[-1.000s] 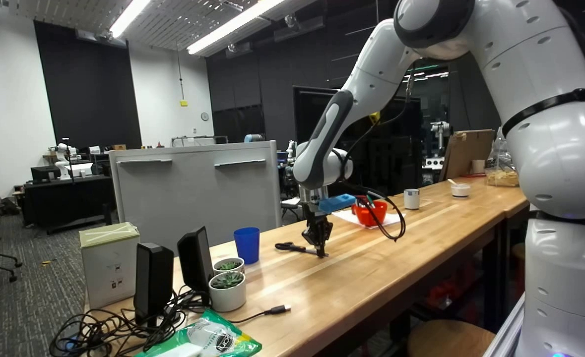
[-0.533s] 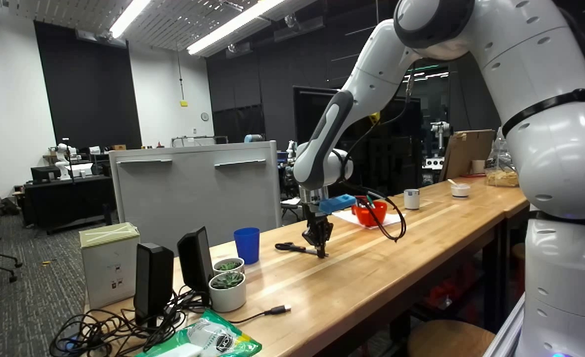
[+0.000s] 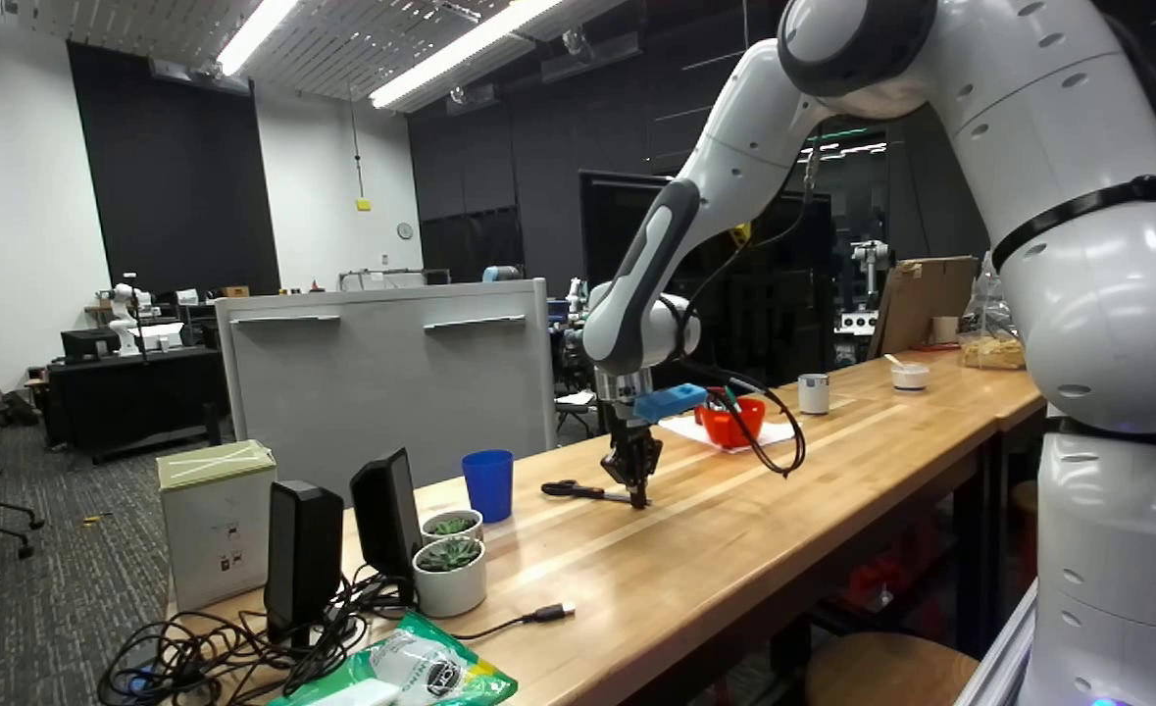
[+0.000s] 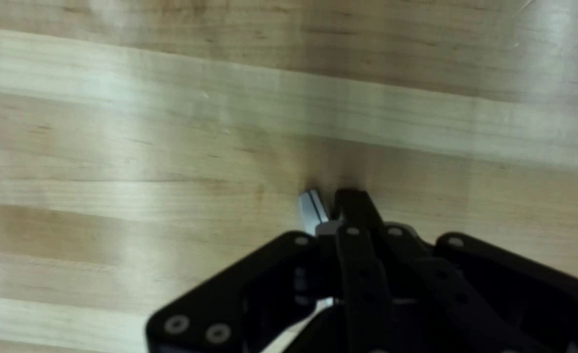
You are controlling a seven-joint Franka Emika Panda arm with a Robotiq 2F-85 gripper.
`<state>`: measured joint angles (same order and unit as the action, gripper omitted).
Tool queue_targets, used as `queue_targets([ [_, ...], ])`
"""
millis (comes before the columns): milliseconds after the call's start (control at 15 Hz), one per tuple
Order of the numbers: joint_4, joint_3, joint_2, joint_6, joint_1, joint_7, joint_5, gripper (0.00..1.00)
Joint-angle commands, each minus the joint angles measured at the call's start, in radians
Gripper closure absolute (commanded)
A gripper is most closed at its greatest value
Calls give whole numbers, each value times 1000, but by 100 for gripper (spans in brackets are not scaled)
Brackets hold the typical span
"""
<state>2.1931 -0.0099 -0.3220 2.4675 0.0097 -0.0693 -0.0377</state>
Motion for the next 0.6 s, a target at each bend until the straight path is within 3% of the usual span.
queue_targets([
  [0,10,-5,18,-15,-1,19,-18,100],
  [400,0,-6,10,-21,0,21,-20,100],
  [467,0,-6,10,-21,1,23,-21,80],
  [533,2,-6,12,-20,4,25,-25,74],
])
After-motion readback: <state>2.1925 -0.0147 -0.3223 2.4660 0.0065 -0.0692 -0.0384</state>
